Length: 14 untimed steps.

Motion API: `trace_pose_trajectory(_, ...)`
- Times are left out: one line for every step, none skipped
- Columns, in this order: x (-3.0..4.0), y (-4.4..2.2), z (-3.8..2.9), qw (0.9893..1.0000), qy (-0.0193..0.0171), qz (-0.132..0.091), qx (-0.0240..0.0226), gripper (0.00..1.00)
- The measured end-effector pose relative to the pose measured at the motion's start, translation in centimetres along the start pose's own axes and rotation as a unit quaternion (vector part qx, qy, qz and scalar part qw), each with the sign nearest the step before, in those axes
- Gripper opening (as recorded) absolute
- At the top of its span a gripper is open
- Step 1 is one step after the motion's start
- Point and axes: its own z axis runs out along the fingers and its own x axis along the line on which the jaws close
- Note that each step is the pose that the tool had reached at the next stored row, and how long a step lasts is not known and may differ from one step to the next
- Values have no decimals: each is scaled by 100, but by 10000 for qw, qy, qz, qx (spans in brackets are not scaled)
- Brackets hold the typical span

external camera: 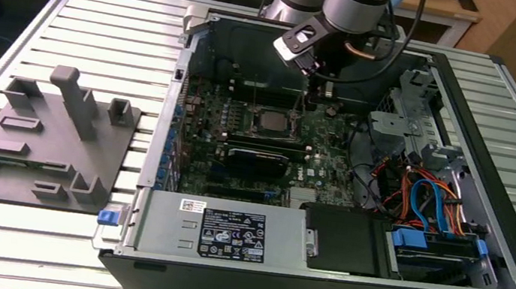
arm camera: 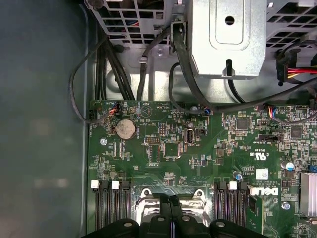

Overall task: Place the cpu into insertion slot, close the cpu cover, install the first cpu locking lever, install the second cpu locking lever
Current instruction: 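Close the cpu cover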

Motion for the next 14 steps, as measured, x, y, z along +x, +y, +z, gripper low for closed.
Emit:
trace_pose_trajectory(0,-3,0,10000,0,0,0,10)
trace_pose_trajectory(0,-5,0,10000,0,0,0,10)
trace_pose_trajectory(0,-6,0,10000,0,0,0,10)
trace_pose_trajectory(0,-9,0,10000,-1,0,0,10)
trace_pose_trajectory(-1,-13,0,10000,-1,0,0,10)
trace_pose_trajectory(-3,-18,1,10000,0,0,0,10)
trace_pose_trajectory(-4,-23,2,10000,0,0,0,10)
trace_pose_trajectory(-7,-29,2,10000,0,0,0,10)
trace_pose_trajectory(-11,-33,2,10000,-1,0,0,10)
trace_pose_trajectory(-14,-37,2,10000,-1,0,0,10)
trace_pose_trajectory(-17,-41,3,10000,0,0,0,10)
trace_pose_trajectory(-18,-44,4,10000,0,0,0,10)
trace_pose_trajectory(-19,-48,4,10000,0,0,0,10)
trace_pose_trajectory(-19,-52,4,10000,-1,0,0,10)
